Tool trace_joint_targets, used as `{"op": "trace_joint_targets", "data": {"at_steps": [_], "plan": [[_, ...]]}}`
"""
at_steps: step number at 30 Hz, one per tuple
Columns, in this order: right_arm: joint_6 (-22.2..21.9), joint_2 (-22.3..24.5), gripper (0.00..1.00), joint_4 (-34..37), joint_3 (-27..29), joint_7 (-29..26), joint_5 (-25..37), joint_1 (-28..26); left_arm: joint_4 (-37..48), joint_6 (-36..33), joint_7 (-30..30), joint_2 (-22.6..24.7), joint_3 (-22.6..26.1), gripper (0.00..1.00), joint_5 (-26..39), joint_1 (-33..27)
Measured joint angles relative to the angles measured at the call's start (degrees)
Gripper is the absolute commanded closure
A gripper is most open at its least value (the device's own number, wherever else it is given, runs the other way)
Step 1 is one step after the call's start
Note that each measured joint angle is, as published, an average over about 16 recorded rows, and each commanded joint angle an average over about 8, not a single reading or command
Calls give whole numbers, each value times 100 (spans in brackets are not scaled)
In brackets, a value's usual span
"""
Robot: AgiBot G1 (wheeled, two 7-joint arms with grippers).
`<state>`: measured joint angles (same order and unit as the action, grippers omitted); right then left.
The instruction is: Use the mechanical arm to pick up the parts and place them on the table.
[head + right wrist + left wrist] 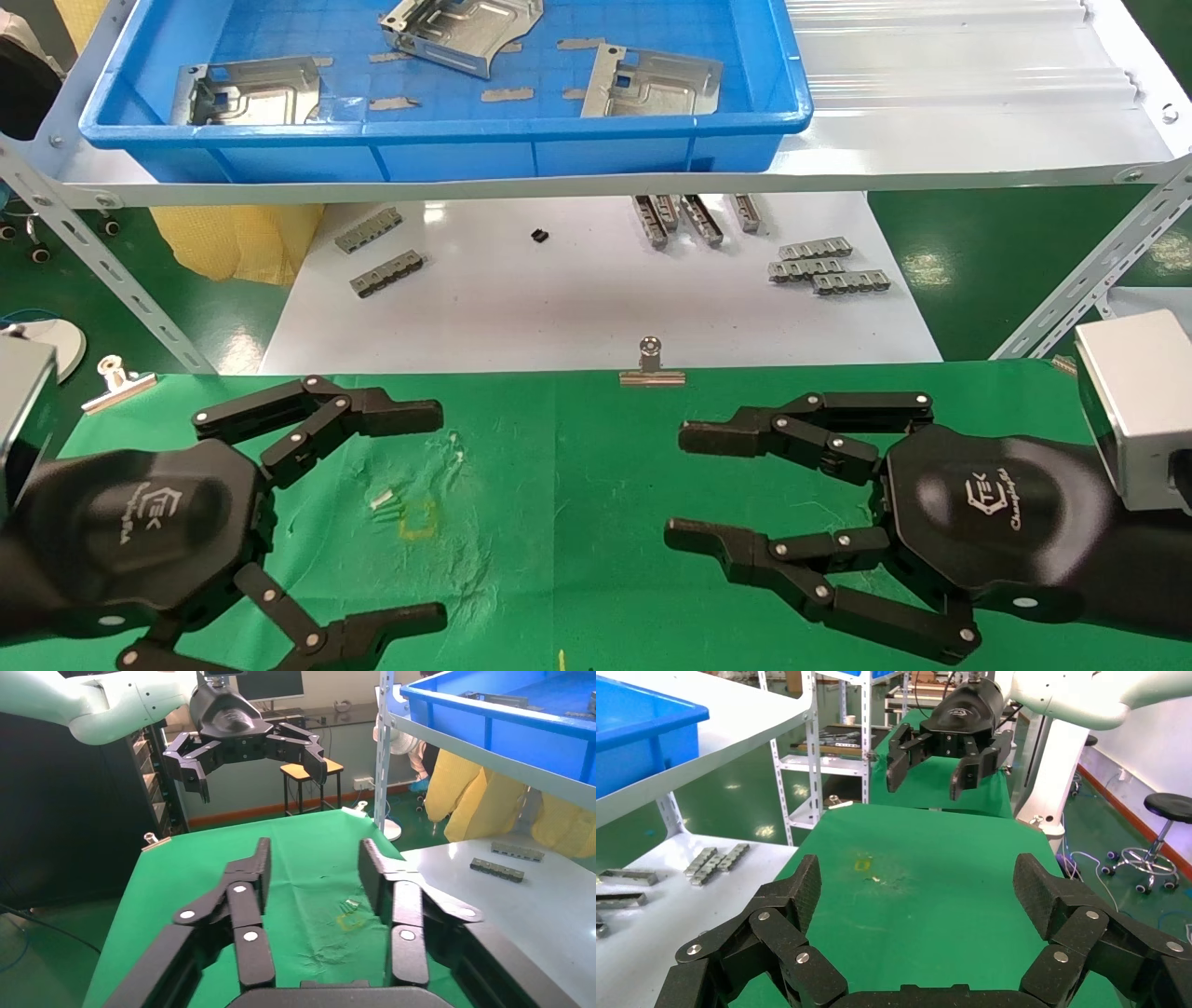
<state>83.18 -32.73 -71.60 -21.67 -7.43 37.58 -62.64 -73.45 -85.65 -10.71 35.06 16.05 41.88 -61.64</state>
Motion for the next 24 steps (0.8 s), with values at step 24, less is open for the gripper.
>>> {"op": "trace_joint_targets", "data": {"at_steps": [24], "plan": [[0, 0, 100, 0, 0, 0, 0, 0, 0, 0, 0, 0, 0, 0, 0, 0]]}}
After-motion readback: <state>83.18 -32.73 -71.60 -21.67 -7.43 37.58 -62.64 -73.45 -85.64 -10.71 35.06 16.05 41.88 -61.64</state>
